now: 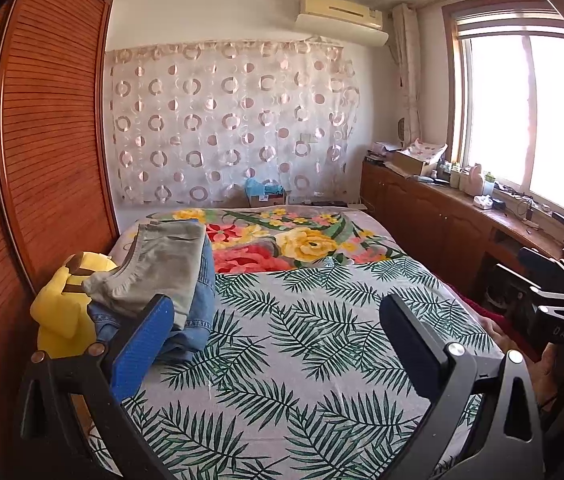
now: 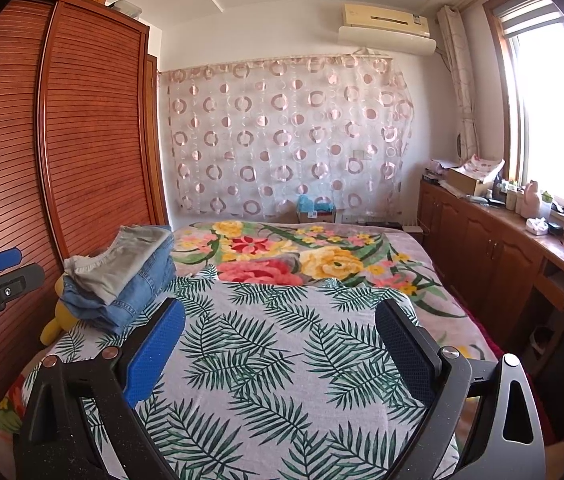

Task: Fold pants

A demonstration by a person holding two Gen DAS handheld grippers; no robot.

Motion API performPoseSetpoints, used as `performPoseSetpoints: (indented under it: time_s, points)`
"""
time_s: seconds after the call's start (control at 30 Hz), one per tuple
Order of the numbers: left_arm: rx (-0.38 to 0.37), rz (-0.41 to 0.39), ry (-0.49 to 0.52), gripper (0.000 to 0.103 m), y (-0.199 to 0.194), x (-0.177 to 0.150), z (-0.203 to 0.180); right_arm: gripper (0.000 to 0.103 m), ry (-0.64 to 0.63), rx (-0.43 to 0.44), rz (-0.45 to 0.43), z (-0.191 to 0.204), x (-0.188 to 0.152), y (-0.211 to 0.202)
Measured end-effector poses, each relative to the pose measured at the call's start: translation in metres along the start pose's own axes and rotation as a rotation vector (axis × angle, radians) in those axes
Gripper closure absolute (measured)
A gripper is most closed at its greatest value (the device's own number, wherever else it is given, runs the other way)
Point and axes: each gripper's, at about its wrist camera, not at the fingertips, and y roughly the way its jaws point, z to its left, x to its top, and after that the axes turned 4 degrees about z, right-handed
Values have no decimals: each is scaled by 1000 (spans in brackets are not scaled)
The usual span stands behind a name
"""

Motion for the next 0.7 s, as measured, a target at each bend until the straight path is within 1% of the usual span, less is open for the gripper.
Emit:
performPoseSetpoints:
  time_s: [0.7]
  points:
    - [-1,-1,2,0,-1,0,0,7,-15,1,-11,-1,-4,1]
